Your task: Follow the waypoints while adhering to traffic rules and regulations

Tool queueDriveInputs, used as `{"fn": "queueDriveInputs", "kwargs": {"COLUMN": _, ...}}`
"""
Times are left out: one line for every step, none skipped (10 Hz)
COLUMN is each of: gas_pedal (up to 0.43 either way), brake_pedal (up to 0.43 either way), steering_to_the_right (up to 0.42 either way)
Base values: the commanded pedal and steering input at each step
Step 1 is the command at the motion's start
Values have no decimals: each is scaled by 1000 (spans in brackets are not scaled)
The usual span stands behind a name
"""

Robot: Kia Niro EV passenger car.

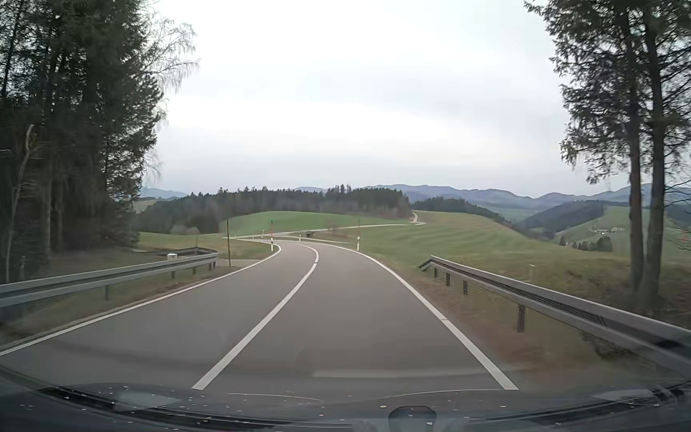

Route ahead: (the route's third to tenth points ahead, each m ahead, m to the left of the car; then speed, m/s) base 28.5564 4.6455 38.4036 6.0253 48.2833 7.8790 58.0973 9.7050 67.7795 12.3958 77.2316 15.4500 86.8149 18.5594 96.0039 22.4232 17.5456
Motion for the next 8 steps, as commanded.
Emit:
{"fn": "queueDriveInputs", "kwargs": {"gas_pedal": 0, "brake_pedal": 207, "steering_to_the_right": -26}}
{"fn": "queueDriveInputs", "kwargs": {"gas_pedal": 0, "brake_pedal": 207, "steering_to_the_right": -26}}
{"fn": "queueDriveInputs", "kwargs": {"gas_pedal": 0, "brake_pedal": 207, "steering_to_the_right": -26}}
{"fn": "queueDriveInputs", "kwargs": {"gas_pedal": 0, "brake_pedal": 213, "steering_to_the_right": -26}}
{"fn": "queueDriveInputs", "kwargs": {"gas_pedal": 0, "brake_pedal": 213, "steering_to_the_right": -26}}
{"fn": "queueDriveInputs", "kwargs": {"gas_pedal": 0, "brake_pedal": 213, "steering_to_the_right": -25}}
{"fn": "queueDriveInputs", "kwargs": {"gas_pedal": 0, "brake_pedal": 213, "steering_to_the_right": -23}}
{"fn": "queueDriveInputs", "kwargs": {"gas_pedal": 0, "brake_pedal": 189, "steering_to_the_right": -23}}
